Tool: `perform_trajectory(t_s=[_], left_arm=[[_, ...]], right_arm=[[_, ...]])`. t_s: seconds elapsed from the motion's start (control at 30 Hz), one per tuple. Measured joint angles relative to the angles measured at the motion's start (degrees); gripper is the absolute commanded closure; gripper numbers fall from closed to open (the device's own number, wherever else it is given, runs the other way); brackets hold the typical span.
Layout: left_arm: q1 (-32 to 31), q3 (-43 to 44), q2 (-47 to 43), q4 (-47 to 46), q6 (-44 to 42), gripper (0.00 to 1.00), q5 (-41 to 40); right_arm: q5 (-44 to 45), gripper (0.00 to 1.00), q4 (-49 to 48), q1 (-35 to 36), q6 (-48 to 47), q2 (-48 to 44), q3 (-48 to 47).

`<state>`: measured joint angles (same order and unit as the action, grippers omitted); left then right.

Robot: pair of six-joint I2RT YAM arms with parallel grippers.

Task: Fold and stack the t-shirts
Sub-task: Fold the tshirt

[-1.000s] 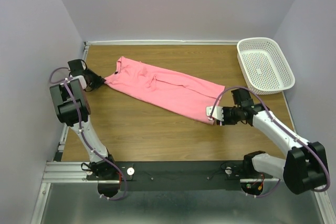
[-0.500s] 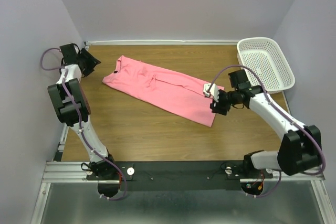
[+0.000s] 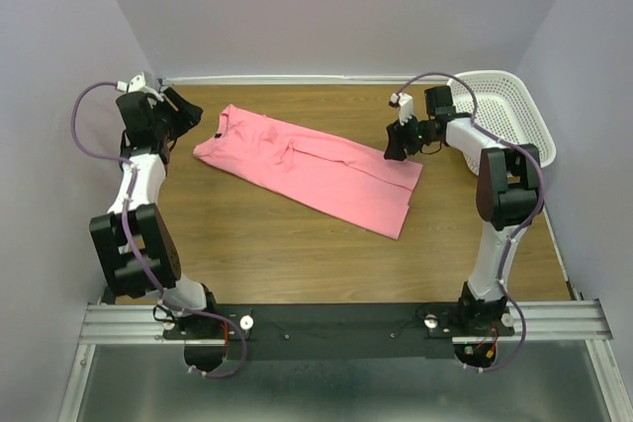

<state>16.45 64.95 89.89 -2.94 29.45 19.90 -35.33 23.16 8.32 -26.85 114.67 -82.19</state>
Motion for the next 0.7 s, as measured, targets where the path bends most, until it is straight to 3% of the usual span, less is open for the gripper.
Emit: perform_trajectory(t_s=[0.2, 0.33, 0.53, 0.7], left_arm=[[-0.8, -14.8, -8.1, -7.5, 3.0, 0.32, 2.5], [-6.8, -27.5, -17.7, -9.2, 5.8, 0.32, 3.5], [-15.3, -39.7, -27.7, -15.6, 11.3, 0.32, 3.7], [-17.5, -45.9, -27.9, -18.1, 15.5, 0.34, 2.6]], right_arm=[[0.0, 0.38, 0.1, -2.9, 2.6, 3.9, -2.3], [0.0, 0.39, 0.6, -4.2, 2.2, 4.1, -2.2], [0.0, 0.42, 1.5, -4.9, 1.3, 4.2, -1.7], [0.0, 0.51, 2.3, -6.5, 1.2, 4.7, -1.5]])
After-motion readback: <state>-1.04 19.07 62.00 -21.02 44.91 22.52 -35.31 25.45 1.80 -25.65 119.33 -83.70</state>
